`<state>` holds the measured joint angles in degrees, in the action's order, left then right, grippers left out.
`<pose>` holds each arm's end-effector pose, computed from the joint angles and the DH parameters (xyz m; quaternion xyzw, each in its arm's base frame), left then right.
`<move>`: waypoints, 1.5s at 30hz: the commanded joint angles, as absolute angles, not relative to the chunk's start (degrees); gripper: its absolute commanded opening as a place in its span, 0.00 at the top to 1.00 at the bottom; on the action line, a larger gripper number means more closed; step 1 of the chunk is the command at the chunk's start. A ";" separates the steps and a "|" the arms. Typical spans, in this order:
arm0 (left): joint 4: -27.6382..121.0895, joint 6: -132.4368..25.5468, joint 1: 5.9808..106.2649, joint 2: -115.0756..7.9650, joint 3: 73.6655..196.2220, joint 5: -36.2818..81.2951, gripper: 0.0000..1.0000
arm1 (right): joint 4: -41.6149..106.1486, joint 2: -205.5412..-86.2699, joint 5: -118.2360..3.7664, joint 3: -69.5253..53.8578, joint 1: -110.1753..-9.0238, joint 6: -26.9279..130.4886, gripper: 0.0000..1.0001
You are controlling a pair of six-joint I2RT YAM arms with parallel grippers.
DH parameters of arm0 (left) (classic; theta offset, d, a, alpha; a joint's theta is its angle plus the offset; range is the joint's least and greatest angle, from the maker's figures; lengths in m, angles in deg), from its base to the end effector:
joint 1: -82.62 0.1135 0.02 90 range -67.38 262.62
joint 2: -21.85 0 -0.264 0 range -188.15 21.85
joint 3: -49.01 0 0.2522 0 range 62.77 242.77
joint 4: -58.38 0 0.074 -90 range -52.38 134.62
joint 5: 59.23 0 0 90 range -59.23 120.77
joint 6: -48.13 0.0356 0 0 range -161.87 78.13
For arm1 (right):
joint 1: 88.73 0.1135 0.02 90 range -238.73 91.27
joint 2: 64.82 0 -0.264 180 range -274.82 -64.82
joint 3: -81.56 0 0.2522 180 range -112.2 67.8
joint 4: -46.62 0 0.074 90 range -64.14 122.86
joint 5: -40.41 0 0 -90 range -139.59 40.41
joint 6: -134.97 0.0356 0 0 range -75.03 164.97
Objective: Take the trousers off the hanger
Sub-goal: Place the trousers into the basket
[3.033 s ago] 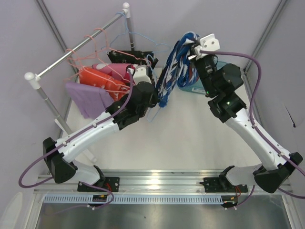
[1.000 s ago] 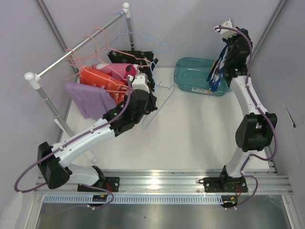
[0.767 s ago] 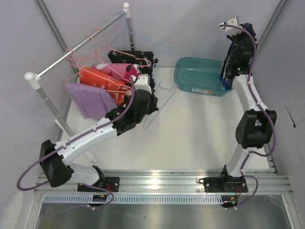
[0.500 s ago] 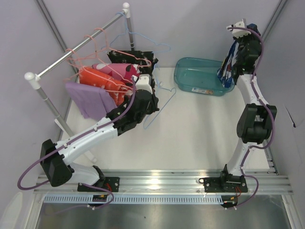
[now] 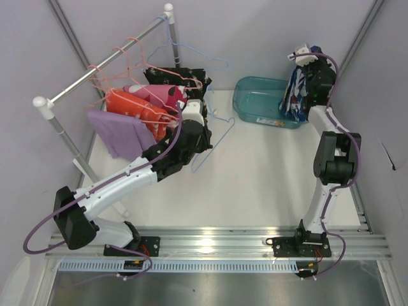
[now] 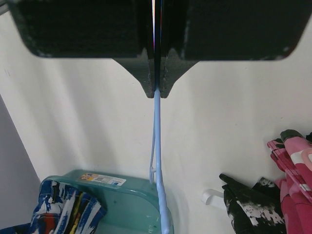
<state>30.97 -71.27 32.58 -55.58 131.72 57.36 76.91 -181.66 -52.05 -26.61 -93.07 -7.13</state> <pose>0.2124 -0.2287 0.3545 0.0183 0.8174 -0.2004 0.5398 0.4891 -0.0356 0.3514 -0.2437 0.5065 -0.3804 0.7344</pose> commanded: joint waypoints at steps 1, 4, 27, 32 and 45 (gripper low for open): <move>34.25 -69.55 32.96 -53.03 130.98 57.58 1.00 | 87.80 -180.57 -53.46 -25.55 -90.49 -7.60 1.00; 34.51 -69.02 32.96 -52.51 130.54 57.40 1.00 | 86.92 -181.01 -53.37 -24.14 -86.82 -7.85 1.00; 39.08 -66.92 32.96 -45.65 123.16 53.27 1.00 | 72.87 -180.05 -53.64 -22.02 -79.85 -26.48 1.00; 40.58 -66.48 32.96 -45.65 122.54 51.69 1.00 | 62.33 -176.98 -56.17 -26.32 -82.22 -32.97 1.00; 42.78 -66.47 32.96 -45.56 121.13 50.90 1.00 | 45.26 -173.72 -68.75 -28.46 -87.49 -41.15 1.00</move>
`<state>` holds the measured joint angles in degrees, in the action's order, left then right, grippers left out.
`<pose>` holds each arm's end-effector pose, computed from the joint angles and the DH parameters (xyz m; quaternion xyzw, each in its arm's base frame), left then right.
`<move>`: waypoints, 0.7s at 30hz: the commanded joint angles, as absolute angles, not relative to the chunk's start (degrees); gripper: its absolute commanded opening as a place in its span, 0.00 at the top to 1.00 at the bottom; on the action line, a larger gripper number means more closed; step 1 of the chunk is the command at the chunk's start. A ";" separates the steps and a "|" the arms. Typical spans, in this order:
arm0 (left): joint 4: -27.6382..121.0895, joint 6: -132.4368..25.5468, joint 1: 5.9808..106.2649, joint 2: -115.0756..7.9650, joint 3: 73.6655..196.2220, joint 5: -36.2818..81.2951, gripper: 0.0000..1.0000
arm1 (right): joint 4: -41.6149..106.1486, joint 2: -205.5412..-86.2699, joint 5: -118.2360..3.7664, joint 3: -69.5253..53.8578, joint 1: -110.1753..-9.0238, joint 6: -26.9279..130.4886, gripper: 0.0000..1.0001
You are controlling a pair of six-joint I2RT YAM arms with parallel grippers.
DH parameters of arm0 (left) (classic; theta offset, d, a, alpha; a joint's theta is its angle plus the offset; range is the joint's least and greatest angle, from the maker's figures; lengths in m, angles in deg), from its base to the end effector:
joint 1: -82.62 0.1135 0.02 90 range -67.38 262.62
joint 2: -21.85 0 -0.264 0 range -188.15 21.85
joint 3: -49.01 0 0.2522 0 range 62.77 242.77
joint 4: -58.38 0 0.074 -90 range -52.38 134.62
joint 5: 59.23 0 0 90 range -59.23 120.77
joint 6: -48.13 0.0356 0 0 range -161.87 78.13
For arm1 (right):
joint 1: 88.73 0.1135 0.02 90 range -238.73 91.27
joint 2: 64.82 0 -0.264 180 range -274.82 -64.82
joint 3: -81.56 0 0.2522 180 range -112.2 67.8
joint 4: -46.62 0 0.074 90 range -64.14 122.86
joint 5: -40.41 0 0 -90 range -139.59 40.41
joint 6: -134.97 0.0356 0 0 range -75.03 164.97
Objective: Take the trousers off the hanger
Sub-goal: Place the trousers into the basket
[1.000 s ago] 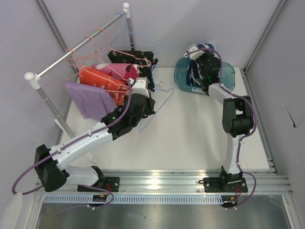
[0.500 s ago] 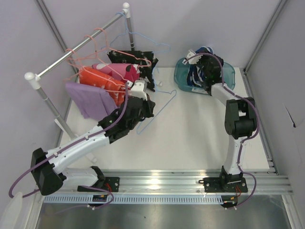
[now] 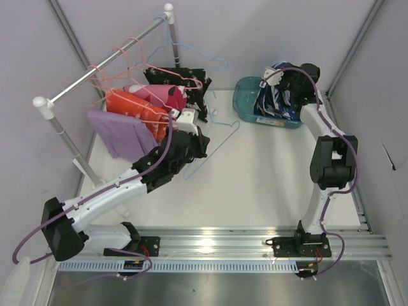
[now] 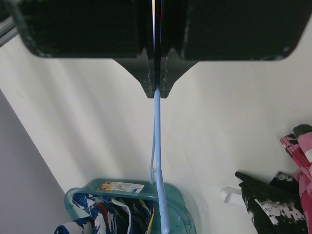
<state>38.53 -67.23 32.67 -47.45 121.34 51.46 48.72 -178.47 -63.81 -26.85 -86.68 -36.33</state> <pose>0.1906 -0.2072 0.3427 0.0636 0.7945 -0.2441 0.5523 0.4848 0.0261 0.3264 -0.5427 0.4817 -0.3658 0.5828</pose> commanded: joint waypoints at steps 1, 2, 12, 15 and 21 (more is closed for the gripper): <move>42.69 -66.56 32.96 -45.56 121.05 50.98 1.00 | 45.17 -173.55 -68.67 -27.05 -87.58 -42.04 1.00; 42.69 -66.74 32.96 -45.47 120.96 50.98 1.00 | 46.91 -173.37 -68.06 -25.29 -87.67 -42.13 1.00; 41.98 -66.74 32.96 -44.77 120.61 50.90 1.00 | 56.69 -169.77 -68.39 -5.76 -88.11 -28.00 0.95; 42.16 -66.83 32.96 -45.29 121.22 50.19 1.00 | 49.33 -168.62 -72.00 -8.21 -88.11 -20.35 0.62; 41.99 -67.00 32.96 -45.56 121.66 49.40 1.00 | 27.01 -167.84 -76.04 -23.47 -88.20 -1.84 0.18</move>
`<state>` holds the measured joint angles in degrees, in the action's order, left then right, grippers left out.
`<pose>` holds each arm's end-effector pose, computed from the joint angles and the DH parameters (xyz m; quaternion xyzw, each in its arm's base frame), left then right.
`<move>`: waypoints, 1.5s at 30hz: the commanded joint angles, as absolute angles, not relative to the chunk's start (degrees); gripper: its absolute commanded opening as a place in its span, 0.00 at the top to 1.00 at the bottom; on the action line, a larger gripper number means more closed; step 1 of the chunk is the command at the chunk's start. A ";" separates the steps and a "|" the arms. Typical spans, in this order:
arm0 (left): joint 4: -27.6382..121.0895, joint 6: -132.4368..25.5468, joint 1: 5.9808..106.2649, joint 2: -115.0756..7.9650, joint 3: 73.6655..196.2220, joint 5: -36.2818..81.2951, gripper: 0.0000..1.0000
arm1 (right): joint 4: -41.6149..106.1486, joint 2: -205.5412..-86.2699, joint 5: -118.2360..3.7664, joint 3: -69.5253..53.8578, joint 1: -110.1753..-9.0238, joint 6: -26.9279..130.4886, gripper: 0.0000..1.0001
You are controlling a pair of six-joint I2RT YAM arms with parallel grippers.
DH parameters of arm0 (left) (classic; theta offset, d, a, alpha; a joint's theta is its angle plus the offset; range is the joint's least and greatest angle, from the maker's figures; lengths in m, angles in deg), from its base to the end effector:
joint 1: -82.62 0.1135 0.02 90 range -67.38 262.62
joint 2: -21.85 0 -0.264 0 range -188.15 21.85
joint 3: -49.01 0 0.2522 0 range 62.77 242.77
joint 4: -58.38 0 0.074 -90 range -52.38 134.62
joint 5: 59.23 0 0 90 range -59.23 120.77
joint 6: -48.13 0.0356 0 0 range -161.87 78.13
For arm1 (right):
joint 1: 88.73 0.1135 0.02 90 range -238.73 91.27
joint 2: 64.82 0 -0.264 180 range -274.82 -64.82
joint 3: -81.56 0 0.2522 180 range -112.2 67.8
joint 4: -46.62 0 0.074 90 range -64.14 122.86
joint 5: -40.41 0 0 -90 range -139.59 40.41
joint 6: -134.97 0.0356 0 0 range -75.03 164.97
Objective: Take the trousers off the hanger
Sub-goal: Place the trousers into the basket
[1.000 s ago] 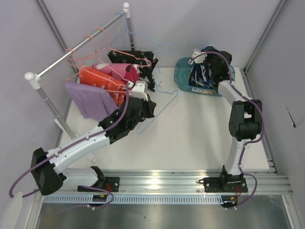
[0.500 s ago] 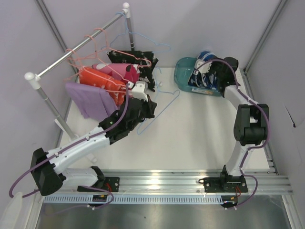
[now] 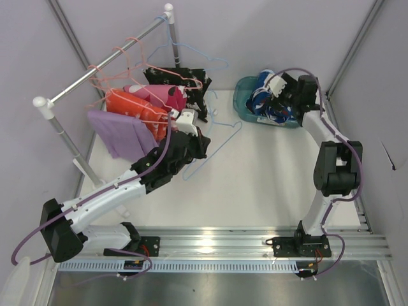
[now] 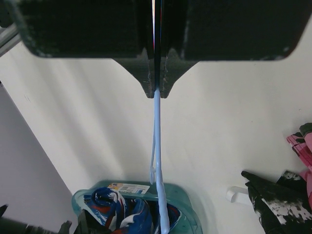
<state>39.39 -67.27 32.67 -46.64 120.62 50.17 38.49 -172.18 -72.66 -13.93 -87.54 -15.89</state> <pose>0.1883 -0.2056 0.3434 0.0680 0.7902 -0.2567 0.5524 0.4455 0.0232 0.2771 -0.5120 0.6287 -0.1375 0.5690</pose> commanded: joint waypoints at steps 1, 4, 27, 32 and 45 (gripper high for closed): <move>41.90 -67.00 33.05 -45.39 121.57 49.49 1.00 | 20.01 -167.66 -79.79 -25.95 -88.81 -0.23 0.12; 41.98 -67.00 33.05 -45.21 121.75 49.14 1.00 | 14.85 -166.08 -84.82 -33.00 -91.27 11.01 0.06; 40.05 -67.62 32.96 -46.53 123.51 48.87 1.00 | -1.58 -186.82 -55.65 -50.86 -93.38 70.33 0.14; 40.23 -67.79 32.96 -47.67 123.86 48.17 1.00 | 1.40 -184.01 -56.63 -42.07 -94.44 74.41 0.12; 40.49 -67.44 32.96 -47.67 123.59 48.08 1.00 | 9.65 -183.39 -57.77 -33.80 -94.35 79.59 0.18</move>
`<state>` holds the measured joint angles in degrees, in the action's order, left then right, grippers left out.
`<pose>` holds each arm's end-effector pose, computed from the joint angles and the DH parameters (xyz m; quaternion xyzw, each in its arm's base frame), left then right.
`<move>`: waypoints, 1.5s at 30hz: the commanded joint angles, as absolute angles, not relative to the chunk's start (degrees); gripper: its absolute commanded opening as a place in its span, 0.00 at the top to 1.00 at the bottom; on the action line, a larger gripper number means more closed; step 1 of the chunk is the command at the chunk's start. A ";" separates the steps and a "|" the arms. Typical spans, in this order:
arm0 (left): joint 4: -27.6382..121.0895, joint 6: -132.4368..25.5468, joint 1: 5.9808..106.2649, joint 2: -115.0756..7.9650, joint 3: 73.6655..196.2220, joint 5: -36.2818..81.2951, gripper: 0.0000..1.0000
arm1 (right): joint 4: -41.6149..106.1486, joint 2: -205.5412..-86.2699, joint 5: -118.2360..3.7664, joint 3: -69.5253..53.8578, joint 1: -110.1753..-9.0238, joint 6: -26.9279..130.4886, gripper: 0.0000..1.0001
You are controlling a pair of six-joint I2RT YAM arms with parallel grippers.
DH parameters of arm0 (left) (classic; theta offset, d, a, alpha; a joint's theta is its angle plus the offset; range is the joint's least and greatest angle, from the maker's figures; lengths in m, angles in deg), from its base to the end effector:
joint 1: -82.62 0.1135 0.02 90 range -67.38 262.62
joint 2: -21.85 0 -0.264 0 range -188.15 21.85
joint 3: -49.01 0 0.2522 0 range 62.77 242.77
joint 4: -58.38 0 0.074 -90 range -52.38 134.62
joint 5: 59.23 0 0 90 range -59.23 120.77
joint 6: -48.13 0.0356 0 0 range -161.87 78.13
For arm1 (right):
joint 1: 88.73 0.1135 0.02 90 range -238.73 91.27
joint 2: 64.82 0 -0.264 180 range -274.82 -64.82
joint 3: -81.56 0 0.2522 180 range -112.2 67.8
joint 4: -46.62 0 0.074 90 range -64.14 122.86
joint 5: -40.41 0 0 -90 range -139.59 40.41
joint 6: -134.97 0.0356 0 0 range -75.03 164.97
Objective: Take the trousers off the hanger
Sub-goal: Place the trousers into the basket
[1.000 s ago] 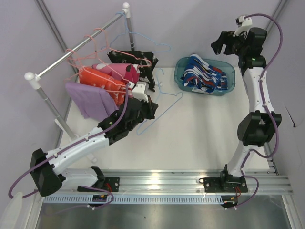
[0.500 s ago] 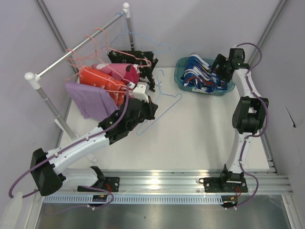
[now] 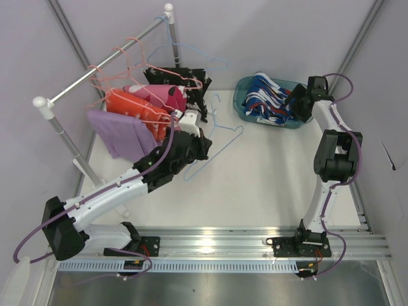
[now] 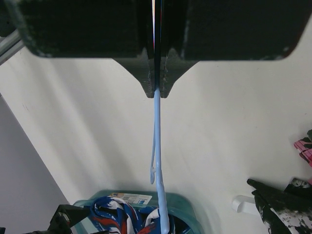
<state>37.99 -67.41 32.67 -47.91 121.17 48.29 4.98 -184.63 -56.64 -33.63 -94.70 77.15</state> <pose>0.1905 -0.2100 0.3384 0.0815 0.8004 -0.2582 0.5348 0.4761 -0.0454 0.2433 0.2811 0.8829 0.1399 0.3492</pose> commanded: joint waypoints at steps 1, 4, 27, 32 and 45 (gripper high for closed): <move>40.58 -67.53 33.05 -47.67 123.51 48.43 1.00 | 10.27 -183.65 -57.85 -33.89 -94.09 79.86 0.18; 40.58 -67.35 32.97 -47.67 123.24 48.79 1.00 | 11.77 -184.44 -58.64 -34.24 -94.09 80.65 0.28; 41.81 -66.65 33.05 -46.88 122.54 49.22 1.00 | 9.04 -185.41 -62.78 -60.07 -94.44 68.19 1.00; 42.34 -66.74 32.96 -46.27 121.75 49.31 1.00 | 11.68 -187.25 -66.28 -59.99 -96.28 65.36 1.00; 41.46 -66.65 32.97 -46.27 121.93 49.13 1.00 | 13.79 -189.89 -67.70 -45.40 -96.81 54.11 1.00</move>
